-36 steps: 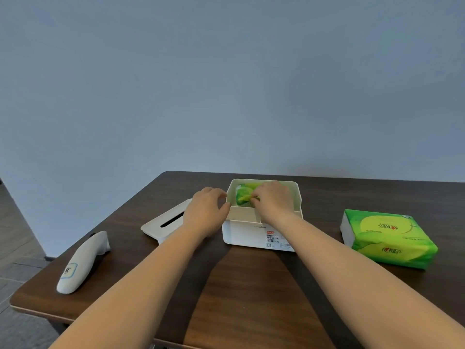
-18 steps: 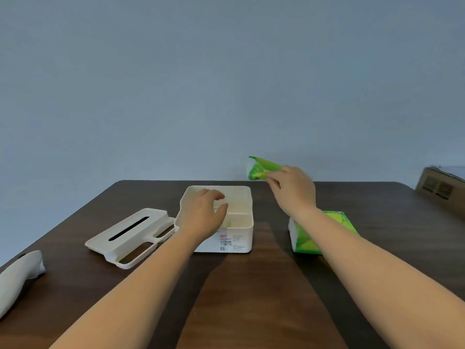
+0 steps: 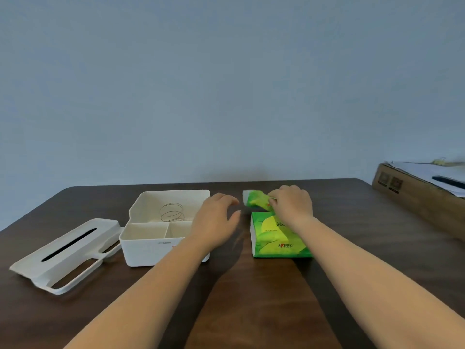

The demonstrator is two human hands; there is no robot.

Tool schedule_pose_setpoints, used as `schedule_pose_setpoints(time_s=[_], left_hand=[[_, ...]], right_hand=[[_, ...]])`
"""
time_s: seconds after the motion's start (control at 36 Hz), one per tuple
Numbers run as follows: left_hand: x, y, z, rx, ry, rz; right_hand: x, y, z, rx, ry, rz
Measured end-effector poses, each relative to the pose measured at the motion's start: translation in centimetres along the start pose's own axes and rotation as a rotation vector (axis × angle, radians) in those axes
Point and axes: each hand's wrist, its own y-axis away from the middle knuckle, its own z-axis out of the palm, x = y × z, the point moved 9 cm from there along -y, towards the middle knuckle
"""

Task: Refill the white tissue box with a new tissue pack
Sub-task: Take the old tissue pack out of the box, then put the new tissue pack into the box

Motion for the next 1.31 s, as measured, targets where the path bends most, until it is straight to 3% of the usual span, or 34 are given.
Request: schedule_pose_setpoints(time_s=[0.17,0.36,0.61,0.72,0.92,1.11,1.31], left_hand=[[1.0,-0.6,2.9,-0.112,-0.009,-0.021],[1.7,0.3,6.9,-0.399,-0.022,-0.075],[2.2,2.0,9.5,-0.489,0.171,-0.183],[2.6,2.2,9.7,-0.426,0.155,-0.195],[3.6,2.0,7.7,-0.261,0.126,-0.156],[3.6,1.8,-0.3,-0.024,0.161,-0.089],[-1.1,3.8,-7.1,0.039,0.151,-0.142]], right_hand=[[1.8,1.4,0.3,-0.052,0.006,0.020],[4.3,3.9,0.7,-0.138,-0.119,0.055],[6.4,7.7,1.8,-0.305,-0.325,0.167],[6.6,8.7,2.3,-0.370,-0.358,0.183],[5.8,9.3,0.1,-0.271,-0.370,0.186],[2.4,8.1,-4.0,-0.088,-0.490,0.149],[-5.5,6.3,-4.8,-0.108,-0.499,0.027]])
